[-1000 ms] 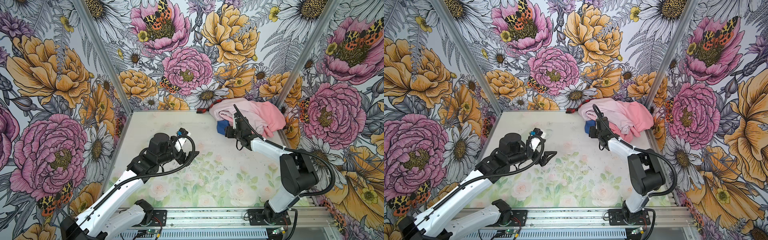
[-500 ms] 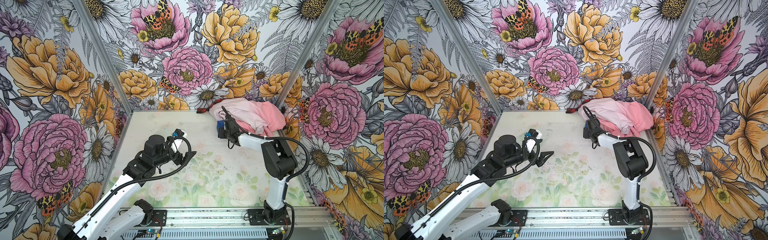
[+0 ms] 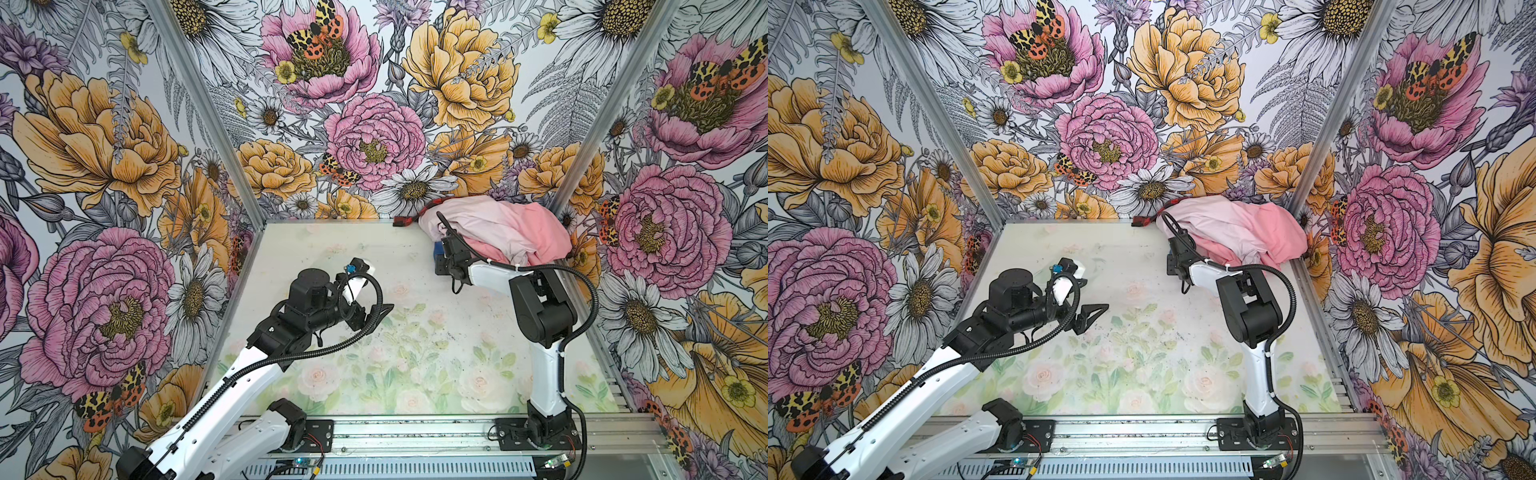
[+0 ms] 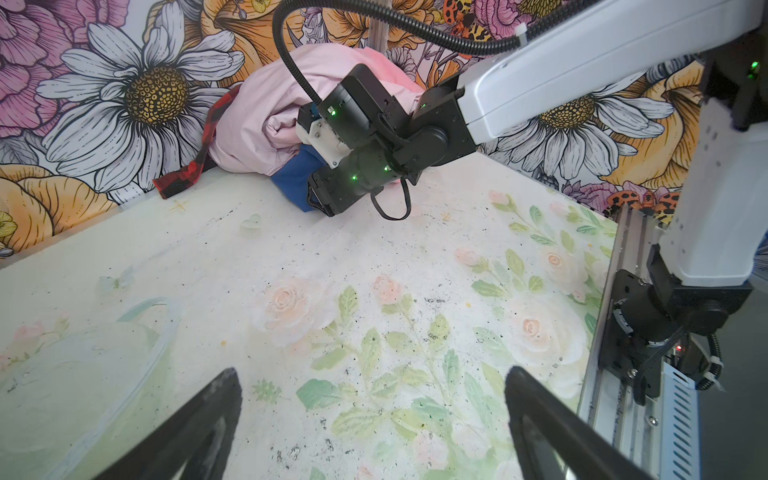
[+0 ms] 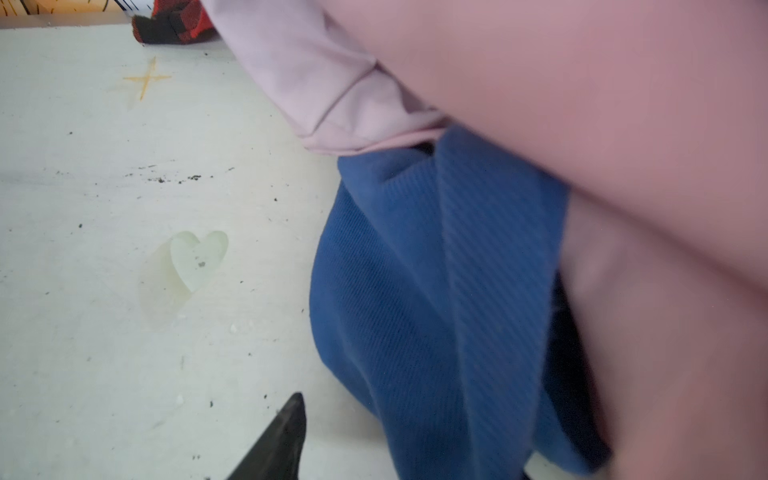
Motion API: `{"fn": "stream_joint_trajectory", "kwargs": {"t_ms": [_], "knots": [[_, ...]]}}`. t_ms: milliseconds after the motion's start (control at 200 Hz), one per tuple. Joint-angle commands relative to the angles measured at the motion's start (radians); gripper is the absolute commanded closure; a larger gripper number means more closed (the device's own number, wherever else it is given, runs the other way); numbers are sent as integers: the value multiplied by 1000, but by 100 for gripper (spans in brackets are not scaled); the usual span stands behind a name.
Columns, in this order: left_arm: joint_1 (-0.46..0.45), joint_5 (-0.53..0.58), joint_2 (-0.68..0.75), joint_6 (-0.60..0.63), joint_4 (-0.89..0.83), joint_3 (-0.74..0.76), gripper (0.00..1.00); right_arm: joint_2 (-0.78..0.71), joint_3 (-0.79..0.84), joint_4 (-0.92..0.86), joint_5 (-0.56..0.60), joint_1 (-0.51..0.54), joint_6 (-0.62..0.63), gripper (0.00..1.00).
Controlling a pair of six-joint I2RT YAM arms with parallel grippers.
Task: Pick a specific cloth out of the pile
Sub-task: 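Grasp the blue shirt in the pile with the right gripper while the left arm lifts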
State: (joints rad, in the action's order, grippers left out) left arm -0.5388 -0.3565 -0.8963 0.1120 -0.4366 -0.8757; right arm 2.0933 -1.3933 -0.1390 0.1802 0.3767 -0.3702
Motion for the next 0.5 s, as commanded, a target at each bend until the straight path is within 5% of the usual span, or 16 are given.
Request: {"fn": "stream_joint_trajectory", "kwargs": {"t_ms": [0,235,390,495], "knots": [[12,-45,17,-3,36,-2,1,-7,-26,-18,11,-12,4,45],[32,-74,17,-18,42,-4,1,-12,-28,-25,29,-18,3,49],[34,-81,15,-22,46,-3,1,9,-51,-27,-16,-21,31,77],[34,-88,14,-24,47,-3,1,11,-65,-22,-33,-18,63,80]]}}
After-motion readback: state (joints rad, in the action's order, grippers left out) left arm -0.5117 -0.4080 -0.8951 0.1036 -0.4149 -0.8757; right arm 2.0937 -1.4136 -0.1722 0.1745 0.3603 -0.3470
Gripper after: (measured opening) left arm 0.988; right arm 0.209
